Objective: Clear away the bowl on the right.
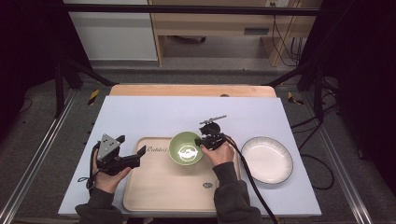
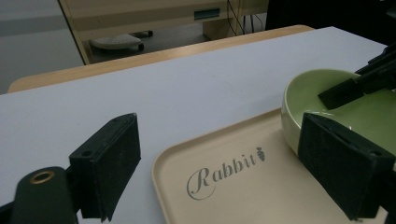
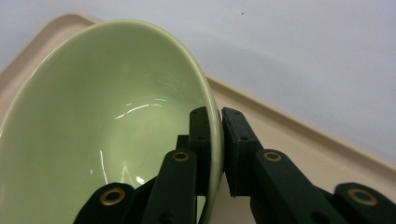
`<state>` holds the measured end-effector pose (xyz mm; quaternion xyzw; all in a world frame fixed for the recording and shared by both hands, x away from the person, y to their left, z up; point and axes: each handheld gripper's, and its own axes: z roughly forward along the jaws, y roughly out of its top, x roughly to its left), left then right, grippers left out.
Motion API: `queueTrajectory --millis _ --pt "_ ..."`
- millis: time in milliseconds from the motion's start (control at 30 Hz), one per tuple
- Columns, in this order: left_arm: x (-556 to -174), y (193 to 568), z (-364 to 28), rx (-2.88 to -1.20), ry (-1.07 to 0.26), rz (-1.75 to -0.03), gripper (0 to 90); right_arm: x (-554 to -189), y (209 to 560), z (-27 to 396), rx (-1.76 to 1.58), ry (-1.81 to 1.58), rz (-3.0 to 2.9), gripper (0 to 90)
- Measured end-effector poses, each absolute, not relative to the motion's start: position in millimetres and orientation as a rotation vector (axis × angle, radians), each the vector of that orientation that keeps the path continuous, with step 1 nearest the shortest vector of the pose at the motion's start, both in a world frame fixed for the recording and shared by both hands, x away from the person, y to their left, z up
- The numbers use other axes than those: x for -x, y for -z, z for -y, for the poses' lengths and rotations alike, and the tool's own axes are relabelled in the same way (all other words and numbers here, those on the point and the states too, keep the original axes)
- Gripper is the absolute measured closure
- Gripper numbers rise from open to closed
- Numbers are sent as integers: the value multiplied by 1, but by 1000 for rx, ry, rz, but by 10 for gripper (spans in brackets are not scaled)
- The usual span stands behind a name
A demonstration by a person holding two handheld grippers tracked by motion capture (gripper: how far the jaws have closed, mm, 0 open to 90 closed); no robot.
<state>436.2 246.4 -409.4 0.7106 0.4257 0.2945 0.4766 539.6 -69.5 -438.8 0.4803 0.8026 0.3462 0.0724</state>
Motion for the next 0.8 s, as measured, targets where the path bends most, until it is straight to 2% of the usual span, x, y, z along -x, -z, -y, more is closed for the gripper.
queueTrajectory --millis 667,800 --pt "-437 410 -248 -1733 -718 -1048 129 -546 447 74 -1451 -1039 -2423 831" --pt "-437 410 -248 -1732 -717 -1050 129 -544 444 74 -1419 -1051 -2425 780"
